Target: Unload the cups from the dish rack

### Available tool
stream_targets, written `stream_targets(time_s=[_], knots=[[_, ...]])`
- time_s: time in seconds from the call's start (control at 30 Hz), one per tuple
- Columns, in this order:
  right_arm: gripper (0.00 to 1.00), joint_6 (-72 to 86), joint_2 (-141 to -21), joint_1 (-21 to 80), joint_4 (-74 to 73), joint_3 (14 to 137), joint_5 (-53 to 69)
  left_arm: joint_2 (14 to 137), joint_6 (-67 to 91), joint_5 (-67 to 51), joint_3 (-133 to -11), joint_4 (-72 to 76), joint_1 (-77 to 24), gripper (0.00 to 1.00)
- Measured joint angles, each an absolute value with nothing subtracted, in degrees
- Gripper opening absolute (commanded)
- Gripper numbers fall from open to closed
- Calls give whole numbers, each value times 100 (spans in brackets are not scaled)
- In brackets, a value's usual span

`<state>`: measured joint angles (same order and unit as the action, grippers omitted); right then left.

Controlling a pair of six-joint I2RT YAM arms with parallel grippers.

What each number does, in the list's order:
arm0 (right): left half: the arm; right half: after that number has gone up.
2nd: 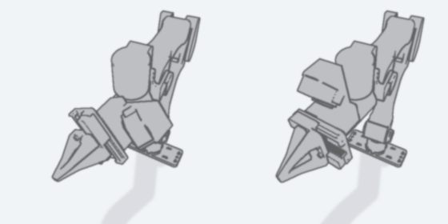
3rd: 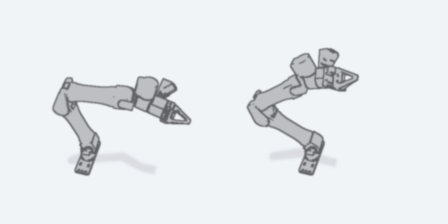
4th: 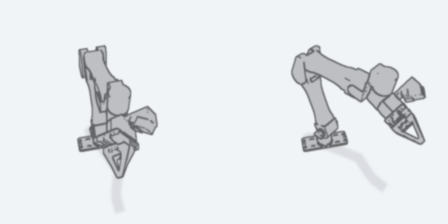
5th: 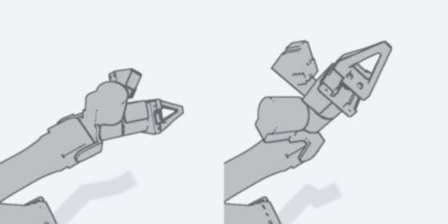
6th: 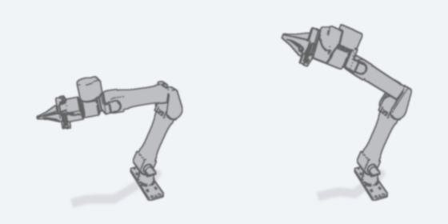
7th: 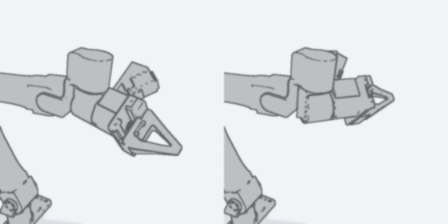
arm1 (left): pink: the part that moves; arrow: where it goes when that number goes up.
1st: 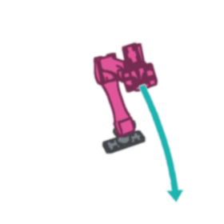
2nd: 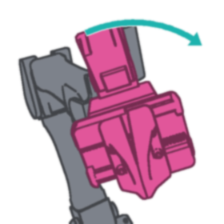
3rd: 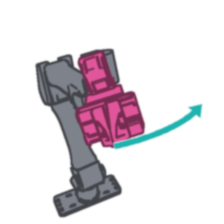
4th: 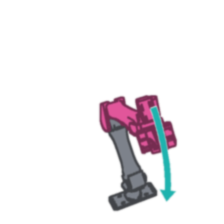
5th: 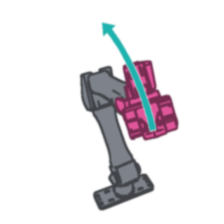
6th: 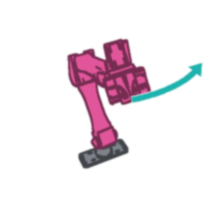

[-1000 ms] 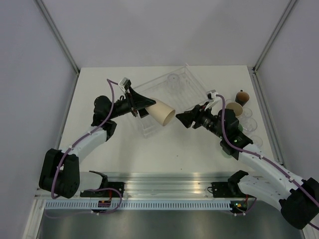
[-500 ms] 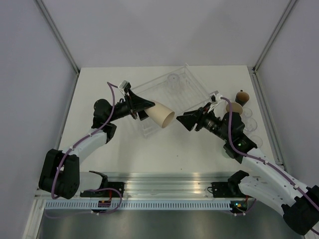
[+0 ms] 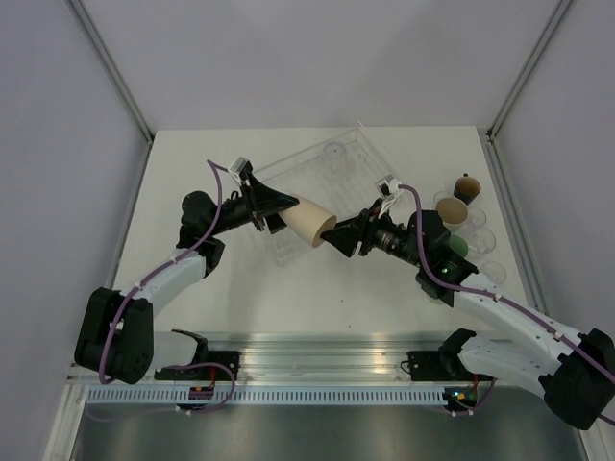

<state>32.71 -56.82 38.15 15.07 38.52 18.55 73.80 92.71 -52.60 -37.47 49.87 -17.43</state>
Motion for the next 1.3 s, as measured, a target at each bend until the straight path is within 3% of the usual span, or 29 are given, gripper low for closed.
stream_targets(time_s=[0.17, 0.27, 0.37, 0.4, 0.47, 0.5, 0.63, 0.73, 0.77, 0.8, 0.87, 1.1, 1.3], knots=[[63, 3269, -5894, 4093, 1726, 3977, 1802, 7352, 9271, -5258, -3664, 4932, -1743, 2], [57, 3273, -5959, 4160, 1791, 3981, 1728, 7317, 9271, -5258, -3636, 4932, -1743, 2], [41, 3286, -6130, 4169, 1892, 4021, 1603, 7277, 9271, -5256, -3616, 4936, -1743, 2], [30, 3295, -6208, 4171, 1929, 4042, 1557, 7266, 9271, -5256, -3601, 4945, -1743, 2], [17, 3319, -6335, 4182, 2001, 4084, 1494, 7244, 9253, -5245, -3544, 4941, -1741, 2], [4, 3328, -6361, 4193, 2016, 4106, 1470, 7242, 9255, -5240, -3505, 4936, -1741, 2], [1, 3326, -6375, 4217, 2032, 4130, 1350, 7183, 9292, -5205, -3437, 4941, -1732, 2], [1, 3317, -6316, 4233, 2012, 4130, 1310, 7122, 9292, -5199, -3430, 4941, -1732, 46], [1, 3310, -6265, 4241, 1970, 4130, 1304, 7100, 9290, -5199, -3430, 4939, -1739, 69], [1, 3297, -6215, 4250, 1920, 4130, 1295, 7083, 9290, -5199, -3430, 4939, -1745, 83], [1, 3258, -6007, 4265, 1673, 4130, 1247, 7022, 9201, -5196, -3430, 4917, -1776, 100], [1, 2952, -4904, 4254, -123, 4381, 701, 6921, 8543, -5098, -3472, 4305, -1634, 100], [1, 2816, -4718, 4257, -2554, 5481, -532, 6602, 6801, -4652, -4051, 2252, -1389, 100]])
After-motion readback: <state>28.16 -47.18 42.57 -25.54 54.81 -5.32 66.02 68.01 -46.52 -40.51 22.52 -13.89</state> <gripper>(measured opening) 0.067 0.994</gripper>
